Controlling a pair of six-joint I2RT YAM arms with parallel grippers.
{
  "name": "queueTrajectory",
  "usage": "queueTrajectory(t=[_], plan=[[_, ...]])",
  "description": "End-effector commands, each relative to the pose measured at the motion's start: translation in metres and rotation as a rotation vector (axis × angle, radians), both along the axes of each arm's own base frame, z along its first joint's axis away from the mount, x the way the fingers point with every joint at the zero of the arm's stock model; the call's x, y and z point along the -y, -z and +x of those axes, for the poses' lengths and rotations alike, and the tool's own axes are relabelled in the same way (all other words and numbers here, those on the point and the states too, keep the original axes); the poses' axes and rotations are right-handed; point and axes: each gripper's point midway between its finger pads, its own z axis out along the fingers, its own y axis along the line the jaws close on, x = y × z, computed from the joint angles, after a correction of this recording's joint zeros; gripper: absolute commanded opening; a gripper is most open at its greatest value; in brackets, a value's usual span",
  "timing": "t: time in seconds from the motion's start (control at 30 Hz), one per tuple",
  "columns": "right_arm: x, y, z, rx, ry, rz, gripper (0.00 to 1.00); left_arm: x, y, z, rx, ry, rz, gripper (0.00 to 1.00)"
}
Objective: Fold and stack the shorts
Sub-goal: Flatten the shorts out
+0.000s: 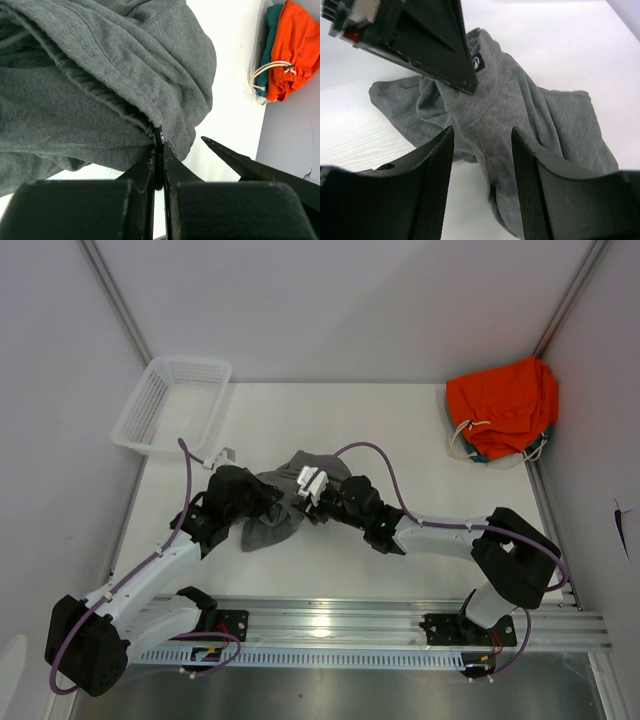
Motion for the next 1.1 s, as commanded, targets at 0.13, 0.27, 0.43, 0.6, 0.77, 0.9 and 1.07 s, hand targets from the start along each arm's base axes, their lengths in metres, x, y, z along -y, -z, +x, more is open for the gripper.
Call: queueTrajectory(t=[0.13, 0.27, 0.43, 0.6, 0.77, 0.9, 1.07], plan=[[-0.021, -0.02, -0.003, 0.086, -0.058, 0.024, 0.52, 0.012, -0.028, 0.009, 0.06, 0.057, -0.031, 0.05], [-0.027, -0.013, -0.01, 0.084, -0.112, 0.001, 0.54, 0.01, -0.03, 0.008, 0.065, 0.055, -0.024, 0.06], [-0.035, -0.003, -0.006, 0.063, -0.108, -0.034, 0.33, 0.011, -0.036, 0.008, 0.079, 0.071, -0.017, 0.05], [-0.039, -0.012, -0.006, 0.045, -0.105, -0.011, 0.0, 0.01, -0.035, 0.006, 0.081, 0.08, 0.002, 0.13], [-0.033, -0.03, -0.005, 0.02, -0.099, 0.05, 0.0, 0.009, -0.039, 0.005, 0.112, 0.123, 0.012, 0.45], [-0.027, -0.037, 0.0, -0.008, -0.104, 0.075, 0.0, 0.001, -0.045, 0.002, 0.129, 0.101, 0.026, 0.92], [-0.027, -0.047, 0.002, 0.005, -0.105, 0.092, 0.0, 0.001, -0.047, -0.001, 0.123, 0.094, 0.008, 0.92]])
